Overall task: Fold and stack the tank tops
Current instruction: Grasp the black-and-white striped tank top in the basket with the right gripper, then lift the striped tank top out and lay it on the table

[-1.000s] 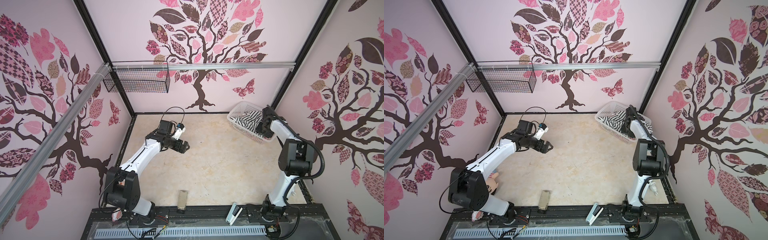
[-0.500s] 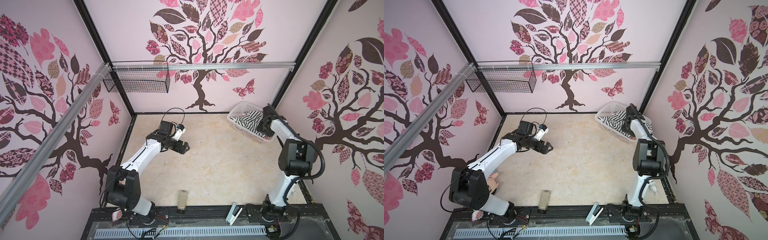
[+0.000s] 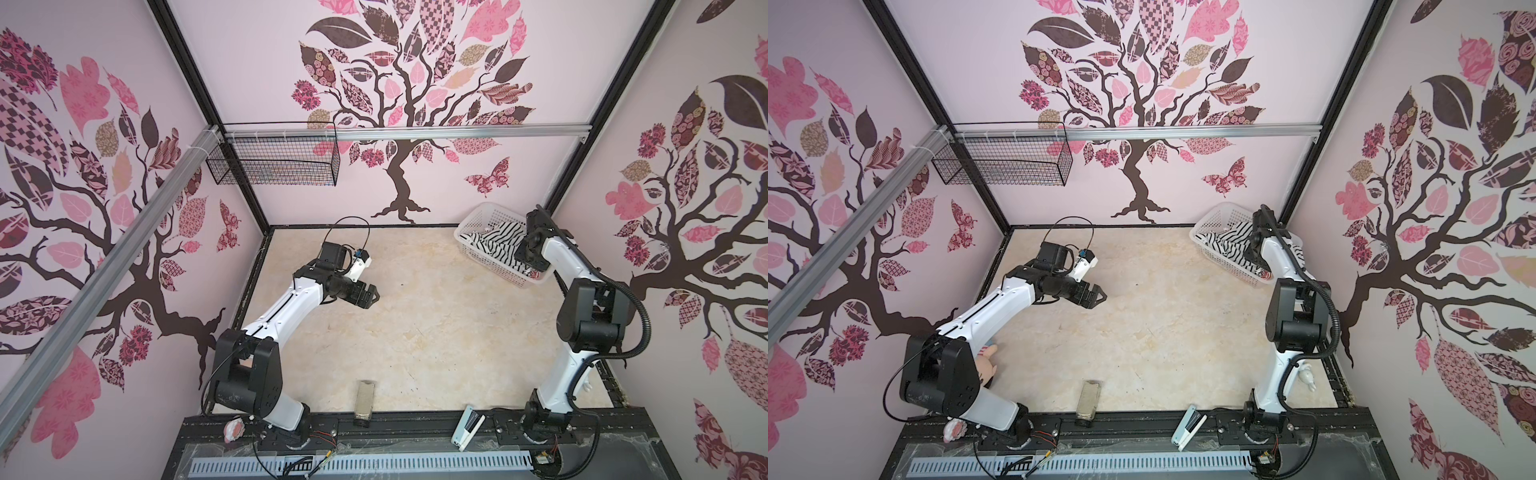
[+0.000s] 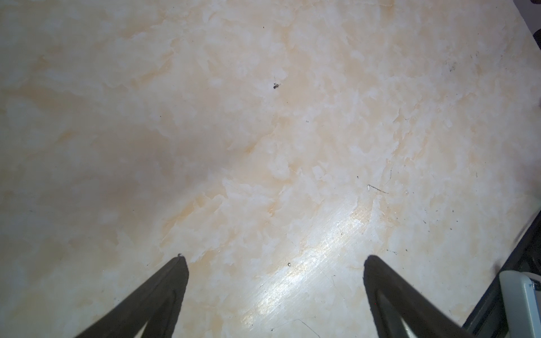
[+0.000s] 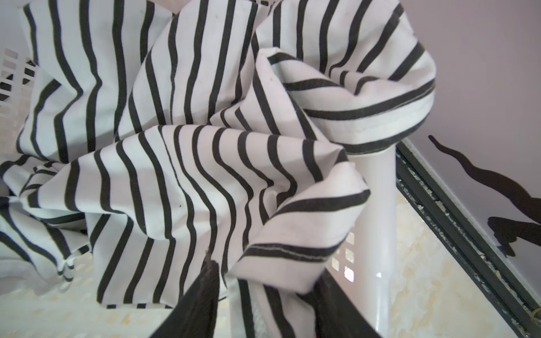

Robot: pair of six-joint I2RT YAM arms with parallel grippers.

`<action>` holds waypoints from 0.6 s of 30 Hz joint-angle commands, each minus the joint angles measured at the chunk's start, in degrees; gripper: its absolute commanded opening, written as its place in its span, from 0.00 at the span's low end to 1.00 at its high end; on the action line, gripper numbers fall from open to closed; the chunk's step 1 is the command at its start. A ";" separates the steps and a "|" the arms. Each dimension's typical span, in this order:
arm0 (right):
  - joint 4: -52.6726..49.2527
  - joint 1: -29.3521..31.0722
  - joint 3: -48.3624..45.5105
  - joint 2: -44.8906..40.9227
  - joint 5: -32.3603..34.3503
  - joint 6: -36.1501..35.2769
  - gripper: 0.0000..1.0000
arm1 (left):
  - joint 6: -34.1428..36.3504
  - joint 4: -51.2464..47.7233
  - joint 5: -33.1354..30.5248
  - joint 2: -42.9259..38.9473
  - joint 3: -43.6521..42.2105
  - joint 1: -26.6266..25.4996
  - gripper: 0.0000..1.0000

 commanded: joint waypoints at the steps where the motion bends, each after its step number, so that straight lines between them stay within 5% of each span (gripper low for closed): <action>1: -0.49 -0.42 0.58 -0.66 0.63 -0.26 0.48 | 0.60 0.32 0.02 -0.04 -1.19 -0.06 0.98; 8: -1.04 -0.40 1.76 -0.85 -1.65 -0.12 0.00 | 0.59 0.44 0.11 0.04 -1.15 -0.12 0.98; 18: -4.92 0.01 18.79 -10.28 -15.95 2.56 0.00 | 0.12 1.15 -1.38 0.04 -1.24 -0.04 0.98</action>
